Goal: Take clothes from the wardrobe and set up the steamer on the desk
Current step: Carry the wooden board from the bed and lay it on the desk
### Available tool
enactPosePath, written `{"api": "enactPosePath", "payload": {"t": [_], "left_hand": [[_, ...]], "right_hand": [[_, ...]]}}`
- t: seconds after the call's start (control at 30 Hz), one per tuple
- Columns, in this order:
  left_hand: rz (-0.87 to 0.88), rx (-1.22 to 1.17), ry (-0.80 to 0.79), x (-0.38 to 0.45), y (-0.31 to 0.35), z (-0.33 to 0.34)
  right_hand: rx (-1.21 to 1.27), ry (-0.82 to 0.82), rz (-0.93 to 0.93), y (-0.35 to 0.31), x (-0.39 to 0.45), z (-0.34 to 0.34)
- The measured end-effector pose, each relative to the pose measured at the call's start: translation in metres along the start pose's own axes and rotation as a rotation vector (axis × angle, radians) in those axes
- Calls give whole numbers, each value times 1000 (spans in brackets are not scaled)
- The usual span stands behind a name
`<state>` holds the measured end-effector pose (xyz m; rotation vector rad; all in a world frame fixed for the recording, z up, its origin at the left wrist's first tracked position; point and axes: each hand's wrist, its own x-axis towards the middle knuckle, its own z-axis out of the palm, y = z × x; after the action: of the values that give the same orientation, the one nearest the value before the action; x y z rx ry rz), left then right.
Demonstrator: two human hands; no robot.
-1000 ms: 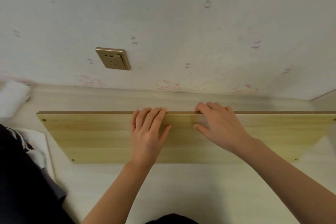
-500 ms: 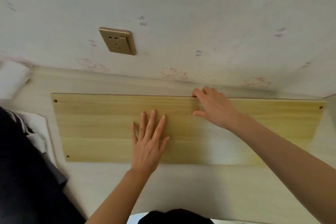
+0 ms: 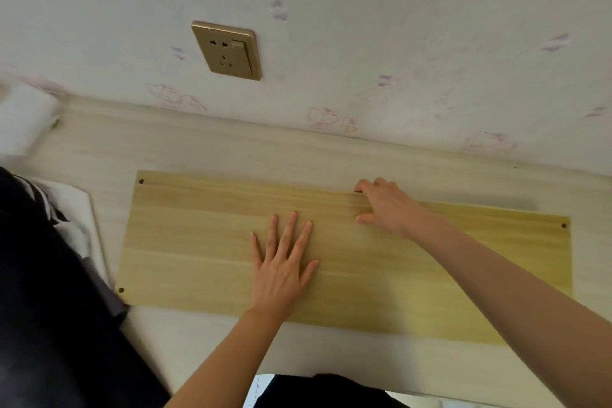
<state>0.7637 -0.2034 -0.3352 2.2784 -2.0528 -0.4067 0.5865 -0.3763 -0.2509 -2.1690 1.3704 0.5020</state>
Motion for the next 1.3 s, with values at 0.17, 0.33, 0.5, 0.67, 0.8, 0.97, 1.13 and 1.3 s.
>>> {"api": "enactPosePath", "payload": {"t": [0.17, 0.33, 0.5, 0.67, 0.8, 0.97, 1.13, 1.3], "left_hand": [[8, 13, -46, 0, 1, 8], [-3, 19, -63, 3, 0, 14], [-7, 1, -50, 4, 1, 18], [-16, -4, -46, 4, 1, 18], [-22, -8, -57, 4, -1, 20], [22, 9, -60, -3, -13, 19], [6, 38, -52, -26, -28, 18], [-8, 62, -83, -30, -31, 17]], "right_hand": [[43, -92, 13, 6, 7, 10], [17, -102, 35, 6, 18, 15], [-21, -118, 50, 7, 28, 17], [109, 51, 54, 2, 23, 19], [255, 344, 84, 4, -1, 36], [77, 286, 126, 19, -55, 98], [-20, 248, 259, 34, -98, 141], [-15, 225, 378, 47, -113, 157]]}}
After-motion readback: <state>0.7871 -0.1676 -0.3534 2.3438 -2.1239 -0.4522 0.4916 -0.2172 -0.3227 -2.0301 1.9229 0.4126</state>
